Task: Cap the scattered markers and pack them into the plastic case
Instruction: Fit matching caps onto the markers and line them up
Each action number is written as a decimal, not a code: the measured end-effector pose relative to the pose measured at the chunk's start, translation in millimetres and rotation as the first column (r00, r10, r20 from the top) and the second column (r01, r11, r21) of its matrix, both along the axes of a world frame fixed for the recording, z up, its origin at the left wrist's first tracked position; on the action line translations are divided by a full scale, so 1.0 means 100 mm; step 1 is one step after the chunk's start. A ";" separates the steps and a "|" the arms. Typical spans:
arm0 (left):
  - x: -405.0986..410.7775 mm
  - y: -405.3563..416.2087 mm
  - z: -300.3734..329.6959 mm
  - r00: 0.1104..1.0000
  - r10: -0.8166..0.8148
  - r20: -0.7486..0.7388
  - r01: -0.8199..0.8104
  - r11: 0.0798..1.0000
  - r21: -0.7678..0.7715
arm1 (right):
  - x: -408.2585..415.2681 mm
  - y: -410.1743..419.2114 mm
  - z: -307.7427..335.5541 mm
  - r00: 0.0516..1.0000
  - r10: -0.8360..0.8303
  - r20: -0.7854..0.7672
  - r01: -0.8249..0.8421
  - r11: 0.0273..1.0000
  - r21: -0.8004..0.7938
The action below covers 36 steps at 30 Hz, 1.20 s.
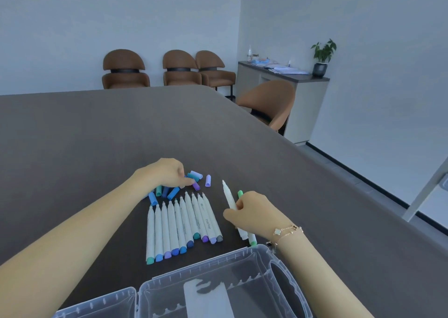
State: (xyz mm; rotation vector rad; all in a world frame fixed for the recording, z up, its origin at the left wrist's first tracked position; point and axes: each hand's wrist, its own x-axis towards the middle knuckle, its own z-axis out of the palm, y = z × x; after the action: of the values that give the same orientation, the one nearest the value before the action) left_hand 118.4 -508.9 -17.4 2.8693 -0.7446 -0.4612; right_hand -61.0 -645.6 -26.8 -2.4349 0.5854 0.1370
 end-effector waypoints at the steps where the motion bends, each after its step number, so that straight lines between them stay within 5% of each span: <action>1: 0.02 0.00 0.00 1.000 0.002 -0.018 -0.002 1.000 -0.010 | -0.01 -0.01 0.02 1.000 0.008 0.001 -0.008 1.000 0.007; 18: -0.03 -0.13 0.05 0.976 0.201 -0.087 -0.201 0.980 0.011 | -0.01 -0.04 0.02 0.993 0.115 -0.026 -0.115 0.993 -0.011; 28: -0.10 -0.21 0.25 0.969 0.143 -0.204 -0.201 0.932 -0.301 | -0.01 0.04 0.11 0.974 0.226 -0.003 -0.221 0.955 0.199; 36: -0.24 -0.30 0.25 0.953 0.075 -0.295 -0.183 0.915 -0.360 | -0.03 0.00 0.14 0.981 0.194 0.020 -0.193 0.951 0.240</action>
State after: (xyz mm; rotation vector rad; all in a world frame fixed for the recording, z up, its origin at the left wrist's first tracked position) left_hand 94.2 -538.8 7.3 2.4039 -0.5217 -0.6044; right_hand -63.7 -645.8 -13.1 -2.2500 0.3090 0.2771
